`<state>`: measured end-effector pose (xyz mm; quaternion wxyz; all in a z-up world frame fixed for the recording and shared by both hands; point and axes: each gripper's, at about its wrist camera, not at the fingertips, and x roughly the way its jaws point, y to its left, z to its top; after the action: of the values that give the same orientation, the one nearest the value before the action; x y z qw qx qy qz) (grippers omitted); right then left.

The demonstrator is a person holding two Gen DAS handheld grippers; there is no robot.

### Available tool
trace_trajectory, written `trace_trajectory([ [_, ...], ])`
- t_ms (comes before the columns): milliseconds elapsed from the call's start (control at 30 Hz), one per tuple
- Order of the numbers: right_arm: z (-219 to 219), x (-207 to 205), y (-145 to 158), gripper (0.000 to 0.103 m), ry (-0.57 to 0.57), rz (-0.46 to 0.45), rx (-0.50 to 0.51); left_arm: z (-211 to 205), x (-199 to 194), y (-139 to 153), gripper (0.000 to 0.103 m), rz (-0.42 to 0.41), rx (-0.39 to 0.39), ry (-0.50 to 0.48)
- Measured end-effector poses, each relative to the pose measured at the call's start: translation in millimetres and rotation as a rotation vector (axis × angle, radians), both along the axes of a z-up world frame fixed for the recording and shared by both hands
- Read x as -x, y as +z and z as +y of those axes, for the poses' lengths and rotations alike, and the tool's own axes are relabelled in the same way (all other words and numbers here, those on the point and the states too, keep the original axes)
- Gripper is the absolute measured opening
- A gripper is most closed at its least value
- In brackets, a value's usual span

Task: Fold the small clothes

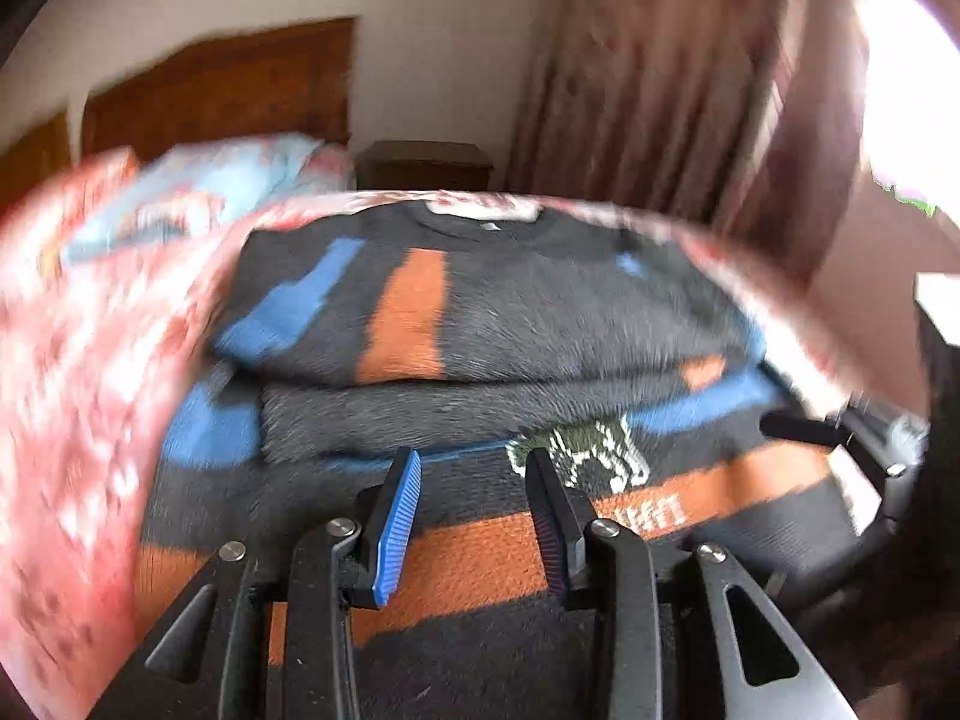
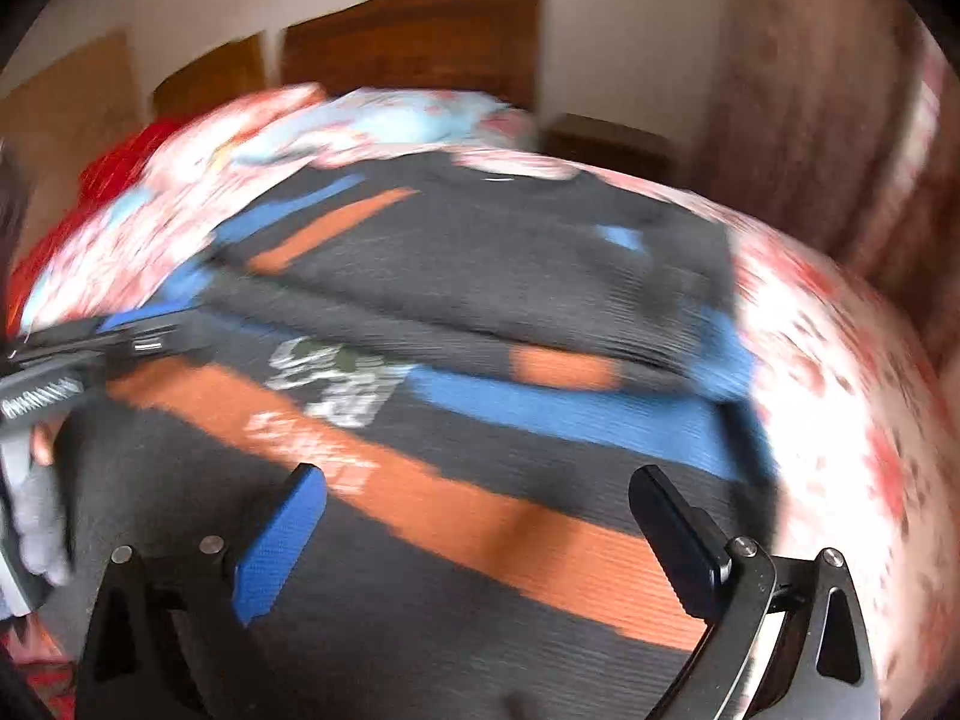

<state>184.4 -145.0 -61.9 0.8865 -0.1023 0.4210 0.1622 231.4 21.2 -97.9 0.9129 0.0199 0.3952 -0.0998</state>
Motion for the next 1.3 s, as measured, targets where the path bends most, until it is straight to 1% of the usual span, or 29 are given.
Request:
trace_trajectory([
  [33,13,0,-7,0.103,0.033,0.011,0.039,-6,-1,-6,0.037,0.010,-0.050,0.000],
  [67,22,2,-15,0.103,0.055,0.018,0.076,-10,-5,-14,0.038,0.048,-0.103,0.008],
  [100,19,2,-13,0.103,0.049,0.009,0.060,-6,-3,-10,0.039,0.025,-0.082,0.013],
  [133,14,0,-13,0.103,0.047,0.031,0.042,0,-4,-9,0.039,0.028,-0.070,0.038],
  [167,5,-4,-15,0.103,0.037,0.066,-0.003,7,-6,-11,0.041,0.048,-0.054,0.061],
  [200,-5,-7,-13,0.103,0.012,0.066,-0.038,16,-8,-10,0.041,0.056,0.000,0.066],
  [233,-12,-9,-13,0.103,-0.012,0.069,-0.039,26,-8,-9,0.041,0.061,0.051,0.078],
  [267,-17,-9,-13,0.103,-0.023,0.069,-0.034,31,-8,-8,0.041,0.063,0.067,0.085],
  [300,-21,-8,-12,0.103,-0.022,0.069,-0.035,33,-7,-8,0.041,0.062,0.068,0.084],
  [400,-29,0,-12,0.103,-0.015,0.063,-0.005,39,5,-6,0.041,0.054,0.000,0.076],
  [467,-41,9,-12,0.103,-0.027,0.064,-0.015,48,12,-6,0.041,0.054,0.009,0.090],
  [533,-48,13,-10,0.103,-0.042,0.065,-0.026,59,13,-6,0.041,0.057,0.058,0.105],
  [600,-51,4,-12,0.103,-0.050,0.065,-0.026,63,16,-6,0.041,0.058,0.078,0.106],
  [667,-47,5,-12,0.103,-0.050,0.061,-0.008,58,12,-11,0.041,0.057,0.052,0.100],
  [733,-46,4,-13,0.103,-0.051,0.063,-0.016,55,13,-12,0.041,0.055,0.029,0.095],
  [900,-46,4,-13,0.103,-0.052,0.061,-0.014,58,11,-13,0.041,0.056,0.051,0.096],
  [1000,-45,3,-13,0.103,-0.054,0.059,-0.013,58,9,-13,0.041,0.057,0.051,0.097],
  [1067,-44,2,-14,0.103,-0.054,0.059,-0.015,56,8,-13,0.041,0.057,0.034,0.096],
  [1133,-43,1,-14,0.103,-0.056,0.060,-0.013,52,7,-13,0.045,0.062,0.013,0.087],
  [1167,-43,0,-13,0.103,-0.066,0.060,-0.008,49,6,-12,0.046,0.072,-0.005,0.091],
  [1200,-40,0,-12,0.103,-0.096,0.057,0.003,48,5,-10,0.045,0.090,-0.004,0.112],
  [1233,-37,1,-10,0.103,-0.115,0.056,0.005,48,7,-6,0.044,0.117,0.049,0.142],
  [1267,-32,3,-8,0.103,-0.115,0.065,-0.016,47,10,-3,0.043,0.132,0.123,0.141],
  [1300,-23,8,-7,0.103,-0.080,0.078,-0.057,45,13,0,0.043,0.141,0.201,0.120],
])
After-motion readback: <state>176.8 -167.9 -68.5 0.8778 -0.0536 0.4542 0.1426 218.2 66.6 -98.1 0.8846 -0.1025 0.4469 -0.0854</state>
